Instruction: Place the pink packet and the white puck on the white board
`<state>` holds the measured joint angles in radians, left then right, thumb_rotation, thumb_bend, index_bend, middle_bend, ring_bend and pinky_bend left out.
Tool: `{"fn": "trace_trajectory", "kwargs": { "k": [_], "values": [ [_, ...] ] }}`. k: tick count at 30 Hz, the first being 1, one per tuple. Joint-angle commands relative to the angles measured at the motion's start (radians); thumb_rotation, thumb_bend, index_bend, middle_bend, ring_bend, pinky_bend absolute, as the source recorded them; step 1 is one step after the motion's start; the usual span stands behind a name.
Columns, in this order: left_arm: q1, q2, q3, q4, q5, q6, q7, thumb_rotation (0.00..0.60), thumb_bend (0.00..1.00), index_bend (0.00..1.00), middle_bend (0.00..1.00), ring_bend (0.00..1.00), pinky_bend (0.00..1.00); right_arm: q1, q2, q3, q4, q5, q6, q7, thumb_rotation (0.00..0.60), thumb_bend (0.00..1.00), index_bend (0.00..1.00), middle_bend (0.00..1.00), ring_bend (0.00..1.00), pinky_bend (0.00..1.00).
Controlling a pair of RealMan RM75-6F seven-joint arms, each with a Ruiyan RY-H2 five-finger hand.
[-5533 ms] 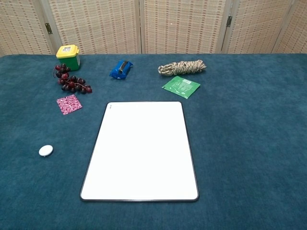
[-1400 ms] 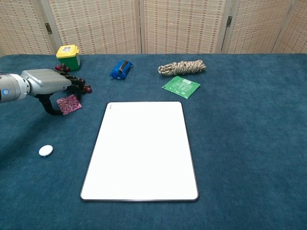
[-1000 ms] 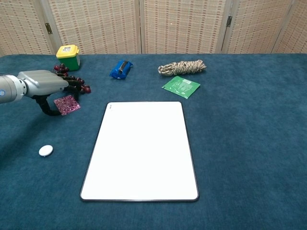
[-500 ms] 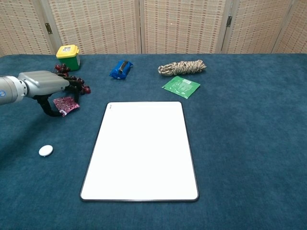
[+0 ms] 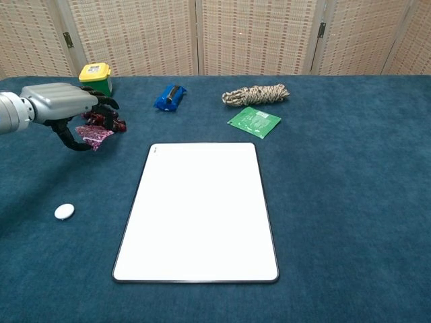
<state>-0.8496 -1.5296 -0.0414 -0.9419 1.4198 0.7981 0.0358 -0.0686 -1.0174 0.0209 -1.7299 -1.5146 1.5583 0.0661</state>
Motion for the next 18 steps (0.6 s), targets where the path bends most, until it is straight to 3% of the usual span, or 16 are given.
{"fn": "trace_trajectory", "kwargs": {
  "k": [1, 10, 18],
  "values": [
    [-0.001, 0.041, -0.016, -0.087, 0.011, 0.04, 0.046, 0.6, 0.36, 0.36, 0.13, 0.08, 0.0, 0.0, 0.001, 0.0, 0.0, -0.002, 0.001, 0.001, 0.6, 0.36, 0.03, 0.06, 0.1, 0.04],
    [-0.028, 0.084, -0.021, -0.295, 0.04, 0.059, 0.203, 0.6, 0.36, 0.35, 0.13, 0.07, 0.0, -0.004, 0.002, -0.002, 0.007, -0.002, 0.005, 0.009, 0.6, 0.37, 0.03, 0.06, 0.1, 0.04],
    [-0.059, 0.063, -0.026, -0.42, 0.038, 0.038, 0.35, 0.6, 0.36, 0.34, 0.13, 0.07, 0.0, -0.008, -0.001, -0.002, 0.019, 0.002, 0.007, 0.023, 0.6, 0.36, 0.03, 0.06, 0.1, 0.04]
  ]
}}
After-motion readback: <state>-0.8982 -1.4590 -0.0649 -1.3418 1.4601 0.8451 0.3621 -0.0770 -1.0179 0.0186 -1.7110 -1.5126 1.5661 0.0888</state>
